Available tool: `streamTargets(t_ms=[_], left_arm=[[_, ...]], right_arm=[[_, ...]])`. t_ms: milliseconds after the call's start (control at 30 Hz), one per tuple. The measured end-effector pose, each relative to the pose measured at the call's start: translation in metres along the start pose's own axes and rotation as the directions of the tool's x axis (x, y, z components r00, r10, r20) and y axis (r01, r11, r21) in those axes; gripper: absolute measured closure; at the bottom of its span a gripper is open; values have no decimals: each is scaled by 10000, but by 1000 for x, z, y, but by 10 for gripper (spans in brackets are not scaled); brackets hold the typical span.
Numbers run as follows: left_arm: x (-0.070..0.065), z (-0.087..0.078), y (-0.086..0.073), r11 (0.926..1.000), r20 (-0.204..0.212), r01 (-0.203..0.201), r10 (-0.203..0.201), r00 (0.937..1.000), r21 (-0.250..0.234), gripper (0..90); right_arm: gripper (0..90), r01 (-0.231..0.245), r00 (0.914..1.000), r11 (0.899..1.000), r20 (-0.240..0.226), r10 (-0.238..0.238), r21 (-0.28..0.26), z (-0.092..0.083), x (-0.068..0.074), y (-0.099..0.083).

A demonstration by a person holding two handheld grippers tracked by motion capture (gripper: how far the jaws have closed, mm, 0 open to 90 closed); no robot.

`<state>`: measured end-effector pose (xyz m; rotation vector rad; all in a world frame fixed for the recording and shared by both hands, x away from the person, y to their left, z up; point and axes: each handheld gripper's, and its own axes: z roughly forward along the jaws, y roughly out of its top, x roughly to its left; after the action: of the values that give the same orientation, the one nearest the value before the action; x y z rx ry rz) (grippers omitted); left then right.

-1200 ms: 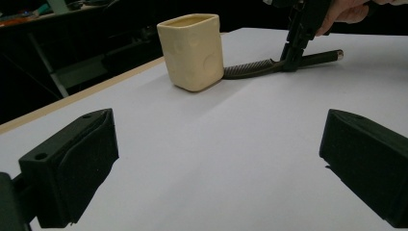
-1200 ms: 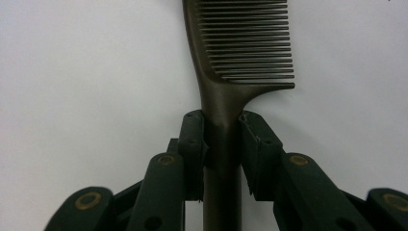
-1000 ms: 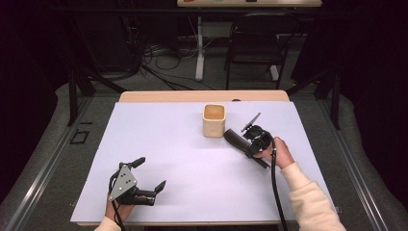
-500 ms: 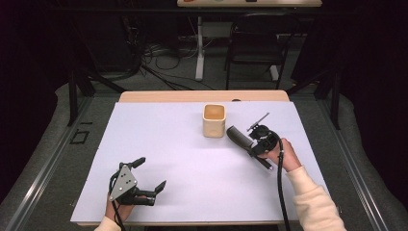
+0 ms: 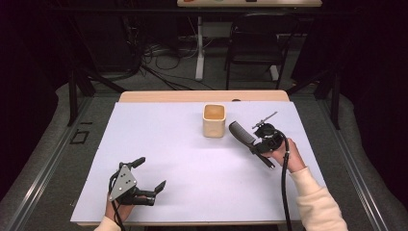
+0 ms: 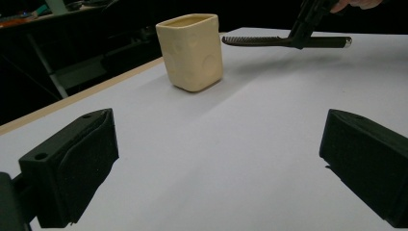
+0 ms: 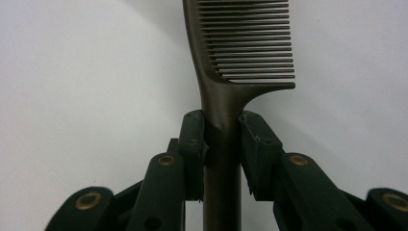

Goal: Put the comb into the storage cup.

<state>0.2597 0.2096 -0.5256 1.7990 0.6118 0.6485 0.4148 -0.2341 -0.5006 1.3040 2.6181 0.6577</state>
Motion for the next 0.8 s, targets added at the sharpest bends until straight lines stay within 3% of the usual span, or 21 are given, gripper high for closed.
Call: streamTargets(t_ms=[433, 467, 800], left_arm=[[0, 0, 0, 10000, -3, -12, 12, 10000, -2, 0], [0, 0, 0, 10000, -6, 21, -21, 10000, -26, 0], [0, 0, 0, 10000, -25, -5, 5, 10000, -35, 0]], right_arm=[[723, 32, 10000, 9976, -17, -33, -693, -9, 0, -1], [723, -101, 9999, 9956, -81, 94, -930, -9, 2, -1], [723, -32, 10000, 9887, -2, 32, -1502, -12, 3, -1]])
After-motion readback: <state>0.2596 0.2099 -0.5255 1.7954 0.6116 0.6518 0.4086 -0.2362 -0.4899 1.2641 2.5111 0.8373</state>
